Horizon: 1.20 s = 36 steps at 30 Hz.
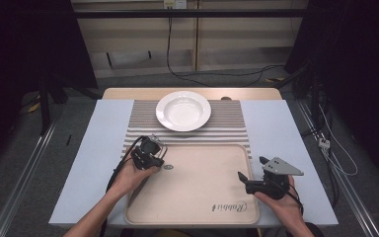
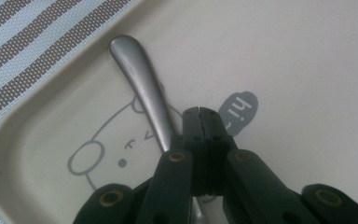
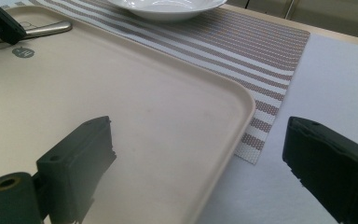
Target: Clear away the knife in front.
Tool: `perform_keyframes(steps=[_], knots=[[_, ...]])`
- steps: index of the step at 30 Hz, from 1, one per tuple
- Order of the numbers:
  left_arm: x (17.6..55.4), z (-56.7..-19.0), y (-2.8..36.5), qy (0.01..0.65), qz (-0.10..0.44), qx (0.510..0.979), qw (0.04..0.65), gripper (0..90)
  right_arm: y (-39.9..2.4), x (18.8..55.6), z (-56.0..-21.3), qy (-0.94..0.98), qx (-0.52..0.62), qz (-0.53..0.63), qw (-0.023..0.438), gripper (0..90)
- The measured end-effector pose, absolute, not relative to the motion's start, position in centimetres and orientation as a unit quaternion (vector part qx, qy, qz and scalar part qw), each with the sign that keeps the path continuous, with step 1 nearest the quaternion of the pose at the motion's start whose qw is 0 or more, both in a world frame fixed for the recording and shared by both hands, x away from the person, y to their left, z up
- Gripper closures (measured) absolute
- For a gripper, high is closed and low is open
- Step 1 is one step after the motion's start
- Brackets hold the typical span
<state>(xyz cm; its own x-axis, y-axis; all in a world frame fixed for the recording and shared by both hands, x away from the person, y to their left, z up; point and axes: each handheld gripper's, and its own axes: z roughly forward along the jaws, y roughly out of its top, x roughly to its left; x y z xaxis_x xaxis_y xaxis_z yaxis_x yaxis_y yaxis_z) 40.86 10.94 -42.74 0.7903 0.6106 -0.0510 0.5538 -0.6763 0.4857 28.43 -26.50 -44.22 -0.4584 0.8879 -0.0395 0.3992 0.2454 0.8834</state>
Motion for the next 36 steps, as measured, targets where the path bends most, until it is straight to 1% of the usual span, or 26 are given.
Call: perform_keyframes(steps=[5,17,20,22,30,36], knots=[[40.9,-42.7,11.0,0.317,0.065,0.914,0.243,90.0,-26.5,28.4,-44.2,0.735,0.438,0.433,0.284,8.9],[41.2,-42.5,12.0,0.322,0.053,0.916,0.233,90.0,-26.5,28.4,-44.2,0.735,0.438,0.432,0.283,8.9],[41.2,-42.6,12.2,0.331,0.059,0.912,0.234,90.0,-26.5,28.4,-44.2,0.736,0.438,0.433,0.284,8.9],[41.2,-42.5,12.3,0.333,0.068,0.913,0.224,90.0,-26.5,28.4,-44.2,0.736,0.437,0.433,0.284,8.9],[41.5,-42.5,13.4,0.343,0.065,0.910,0.226,90.0,-26.5,28.5,-44.2,0.736,0.438,0.432,0.283,8.8],[41.3,-42.4,13.6,0.337,0.071,0.913,0.219,90.0,-26.5,28.5,-44.2,0.736,0.438,0.433,0.282,8.9]])
